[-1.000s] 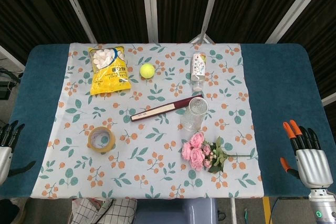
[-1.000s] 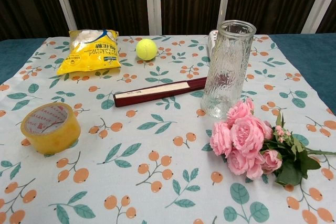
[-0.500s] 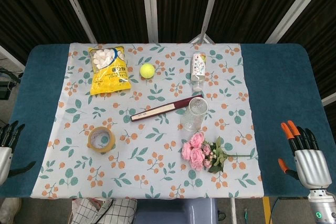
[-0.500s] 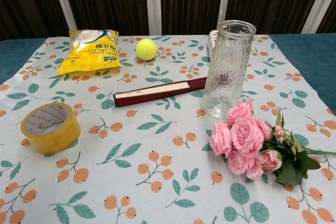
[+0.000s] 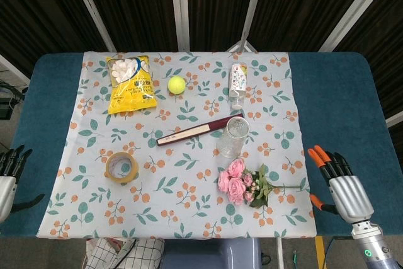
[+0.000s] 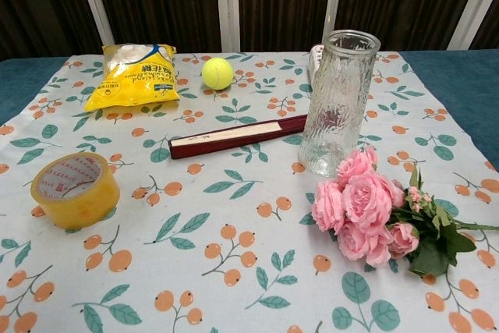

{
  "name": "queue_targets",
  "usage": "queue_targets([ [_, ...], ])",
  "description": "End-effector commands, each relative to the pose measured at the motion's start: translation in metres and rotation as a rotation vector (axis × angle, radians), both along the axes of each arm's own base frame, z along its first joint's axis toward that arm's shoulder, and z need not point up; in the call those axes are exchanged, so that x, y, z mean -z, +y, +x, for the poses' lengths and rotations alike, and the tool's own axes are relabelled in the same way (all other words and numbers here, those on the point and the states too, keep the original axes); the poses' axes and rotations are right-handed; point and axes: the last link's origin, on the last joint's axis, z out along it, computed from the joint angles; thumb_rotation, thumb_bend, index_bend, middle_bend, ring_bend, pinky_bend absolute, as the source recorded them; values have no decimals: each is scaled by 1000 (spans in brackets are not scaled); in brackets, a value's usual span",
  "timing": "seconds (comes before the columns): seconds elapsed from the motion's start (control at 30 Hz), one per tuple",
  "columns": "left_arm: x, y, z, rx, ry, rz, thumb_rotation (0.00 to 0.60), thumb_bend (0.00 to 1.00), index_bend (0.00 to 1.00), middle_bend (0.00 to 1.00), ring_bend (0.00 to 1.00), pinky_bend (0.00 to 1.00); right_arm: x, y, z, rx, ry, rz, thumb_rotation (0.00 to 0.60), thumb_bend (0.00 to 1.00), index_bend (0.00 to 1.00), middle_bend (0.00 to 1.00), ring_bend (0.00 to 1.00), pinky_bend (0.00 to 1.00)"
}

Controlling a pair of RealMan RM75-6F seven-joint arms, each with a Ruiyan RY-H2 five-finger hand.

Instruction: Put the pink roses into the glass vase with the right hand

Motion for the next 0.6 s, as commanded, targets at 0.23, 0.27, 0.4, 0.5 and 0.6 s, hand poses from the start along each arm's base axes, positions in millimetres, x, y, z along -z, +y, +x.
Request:
queue_targets([
  [0.23, -2, 1, 0, 6, -7, -6, 600, 0, 0, 0, 0, 0, 37, -17, 35, -35, -35, 177, 600, 278, 0, 0, 0, 0],
  [0.27, -2, 1, 0, 3, -11, -7, 600, 0, 0, 0, 0, 0, 42, -20, 37, -39, -31, 188, 600, 278, 0, 0, 0, 0],
  [0.4, -2, 2, -2, -14, -17, -24, 600, 0, 0, 0, 0, 0, 60, -30, 48, -60, -18, 215, 600, 277, 3, 47, 13, 0],
  [0.5, -2, 3, -2, -13, -18, -30, 600, 0, 0, 0, 0, 0, 74, -39, 55, -65, -27, 219, 600, 277, 32, 95, 58, 11],
  [0.6, -2, 3, -2, -16, -28, -35, 600, 0, 0, 0, 0, 0, 88, -46, 61, -73, -31, 230, 600, 277, 45, 101, 71, 22],
])
